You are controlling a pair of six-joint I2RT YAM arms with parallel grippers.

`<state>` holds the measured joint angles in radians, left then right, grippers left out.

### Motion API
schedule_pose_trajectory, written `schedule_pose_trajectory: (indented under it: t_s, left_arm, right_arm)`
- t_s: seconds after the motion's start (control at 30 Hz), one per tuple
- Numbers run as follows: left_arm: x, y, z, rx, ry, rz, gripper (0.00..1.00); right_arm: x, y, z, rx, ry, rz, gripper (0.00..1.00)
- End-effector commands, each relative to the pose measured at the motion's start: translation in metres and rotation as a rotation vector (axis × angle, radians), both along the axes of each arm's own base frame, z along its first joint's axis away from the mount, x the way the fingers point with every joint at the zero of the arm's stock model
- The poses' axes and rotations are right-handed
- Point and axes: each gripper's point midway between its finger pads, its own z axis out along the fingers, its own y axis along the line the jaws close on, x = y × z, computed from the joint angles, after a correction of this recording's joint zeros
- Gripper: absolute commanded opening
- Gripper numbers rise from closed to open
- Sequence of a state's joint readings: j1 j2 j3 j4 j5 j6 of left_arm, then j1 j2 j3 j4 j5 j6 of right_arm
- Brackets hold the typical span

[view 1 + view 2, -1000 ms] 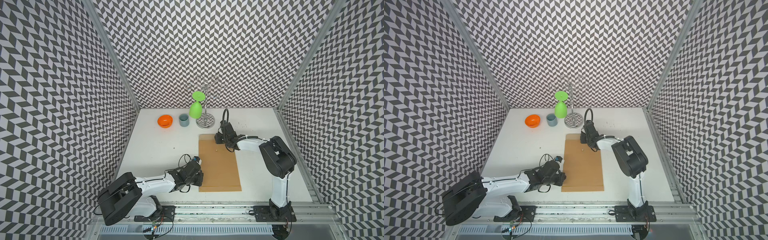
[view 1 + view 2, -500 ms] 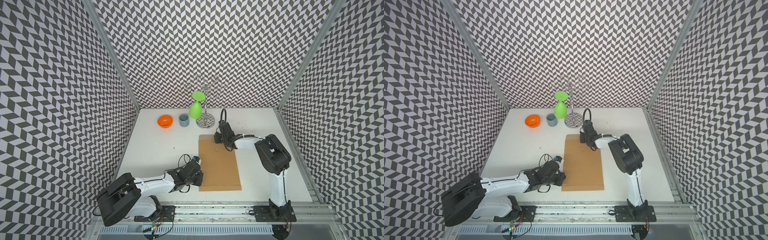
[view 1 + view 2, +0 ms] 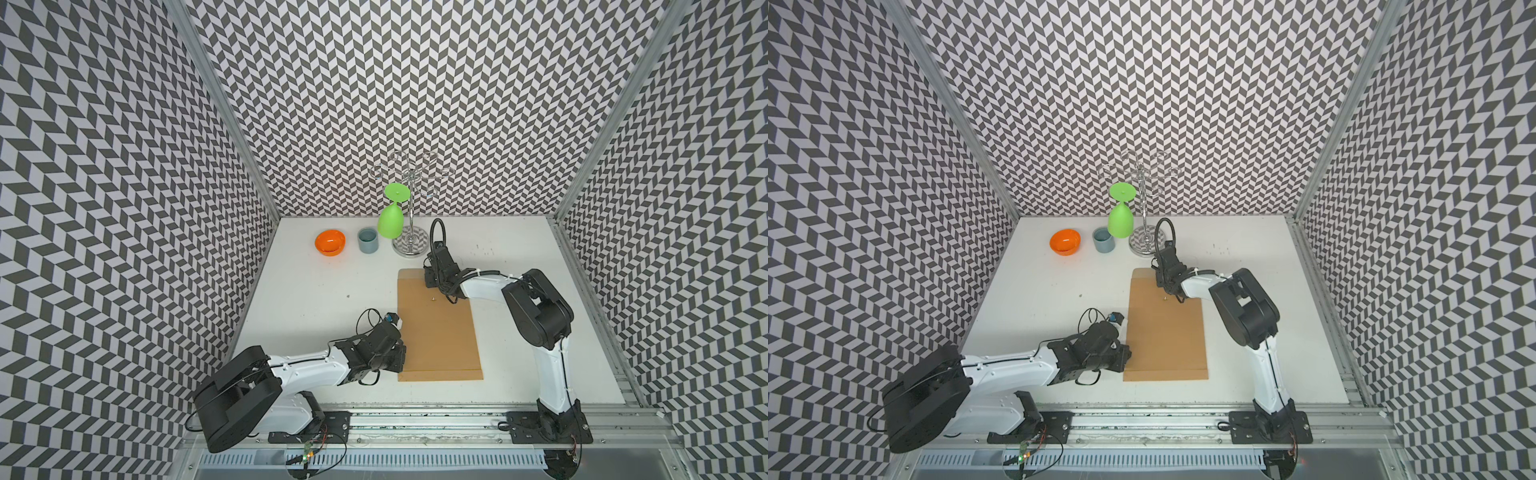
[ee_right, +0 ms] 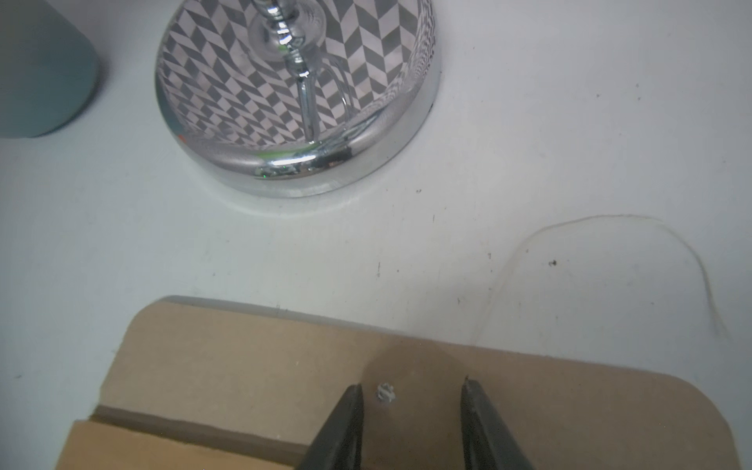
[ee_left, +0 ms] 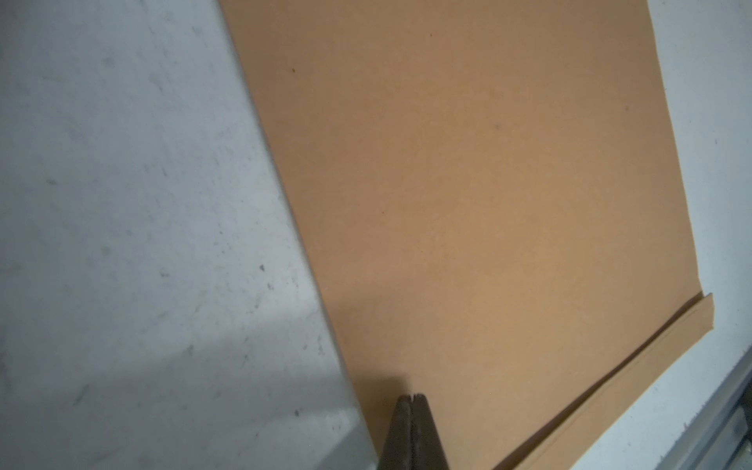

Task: Open the file bag
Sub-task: Adjust the file bag at the center of the board.

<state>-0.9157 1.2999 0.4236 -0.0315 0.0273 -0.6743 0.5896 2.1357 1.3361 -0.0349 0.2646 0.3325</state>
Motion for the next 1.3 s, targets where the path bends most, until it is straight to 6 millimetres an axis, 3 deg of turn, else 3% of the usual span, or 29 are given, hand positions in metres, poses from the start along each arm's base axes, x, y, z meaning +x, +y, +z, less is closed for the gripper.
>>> schedule_pose_trajectory:
  t_s: [0.0,0.23,0.47,0.83,1.07,1.27]
  left_arm:
    - [0.000,0.007,-0.001,0.017,-0.008,0.010,0.00]
    - [-0.001,0.008,-0.001,0.016,-0.006,0.008,0.00]
    - [-0.001,0.007,-0.001,0.014,-0.008,0.006,0.00]
    - [-0.003,0.007,-0.013,0.030,0.019,0.001,0.00]
    - [-0.002,0.009,-0.011,0.035,0.010,0.009,0.00]
    - [0.001,0.012,-0.008,0.054,0.000,0.021,0.00]
  right_arm:
    - [-0.034,-0.024,-0.063,-0.159,0.178,-0.027,0.41]
    - [-0.042,-0.023,-0.075,-0.192,0.205,-0.019,0.40]
    - [-0.041,-0.016,-0.066,-0.192,0.191,-0.007,0.40]
    - [-0.026,0.011,0.007,-0.036,0.081,0.040,0.55]
    - [-0.031,0.018,0.051,0.070,0.008,0.065,0.61]
    - [-0.041,0.016,0.076,0.140,-0.047,0.076,0.64]
